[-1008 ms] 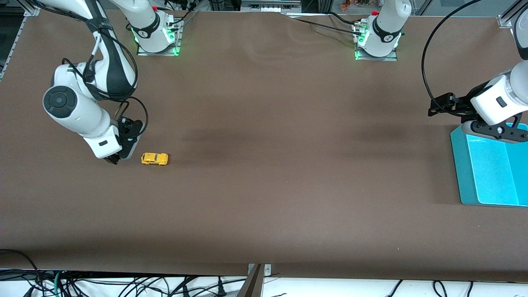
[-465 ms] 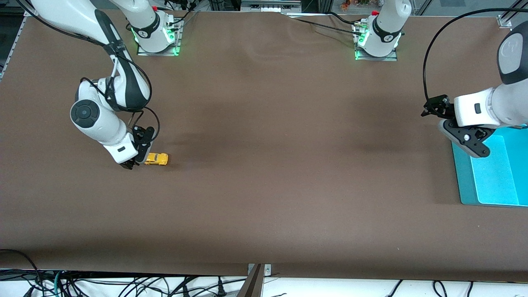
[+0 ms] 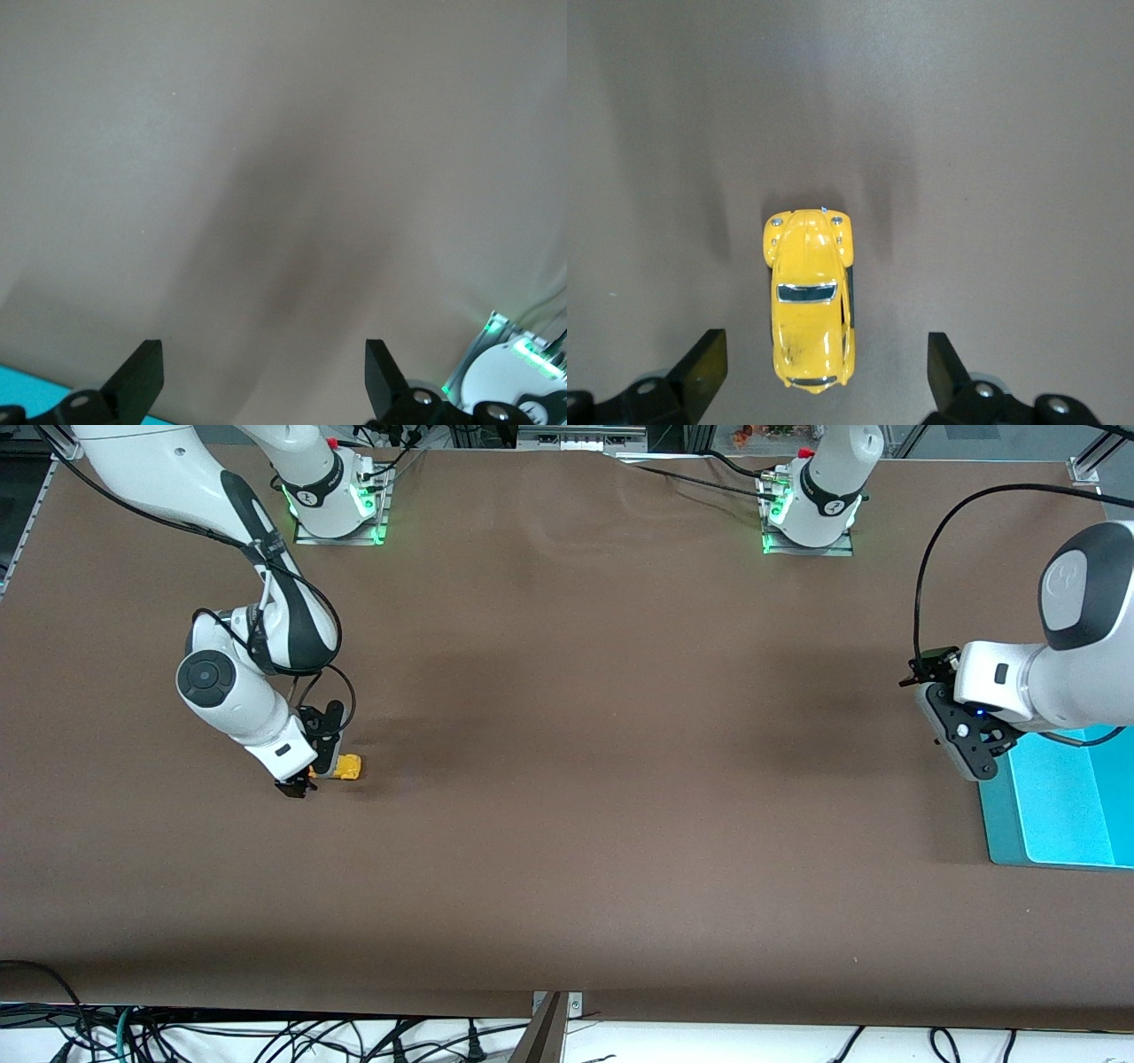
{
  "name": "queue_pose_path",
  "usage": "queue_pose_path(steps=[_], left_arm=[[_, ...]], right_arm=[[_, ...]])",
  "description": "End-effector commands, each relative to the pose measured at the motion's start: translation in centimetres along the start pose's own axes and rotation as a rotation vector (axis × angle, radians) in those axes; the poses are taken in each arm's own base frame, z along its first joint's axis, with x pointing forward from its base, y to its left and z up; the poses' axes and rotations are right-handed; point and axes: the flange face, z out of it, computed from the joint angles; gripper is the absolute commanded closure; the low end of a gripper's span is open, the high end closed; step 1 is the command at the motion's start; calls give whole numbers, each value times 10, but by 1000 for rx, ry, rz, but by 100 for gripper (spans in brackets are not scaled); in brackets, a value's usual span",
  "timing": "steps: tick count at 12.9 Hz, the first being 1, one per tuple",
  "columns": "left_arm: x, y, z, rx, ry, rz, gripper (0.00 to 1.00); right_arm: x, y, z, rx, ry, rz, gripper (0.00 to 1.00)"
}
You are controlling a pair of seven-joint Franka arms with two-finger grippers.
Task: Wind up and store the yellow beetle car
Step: 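Grasp the car with the right gripper while the left gripper nears the tray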
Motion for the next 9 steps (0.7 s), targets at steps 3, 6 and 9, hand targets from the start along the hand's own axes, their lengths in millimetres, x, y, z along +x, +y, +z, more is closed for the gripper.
queue_pose_path(steps=[3, 6, 9], left_arm=[[5, -19, 18, 26, -20, 191, 0], [4, -21, 19, 24, -11, 187, 0], [15, -19, 26, 16, -17, 203, 0]], right_arm=[[2, -3, 18, -23, 22, -33, 0], [-2, -4, 21, -15, 28, -21, 11], [-1, -5, 22, -13, 28, -21, 24]])
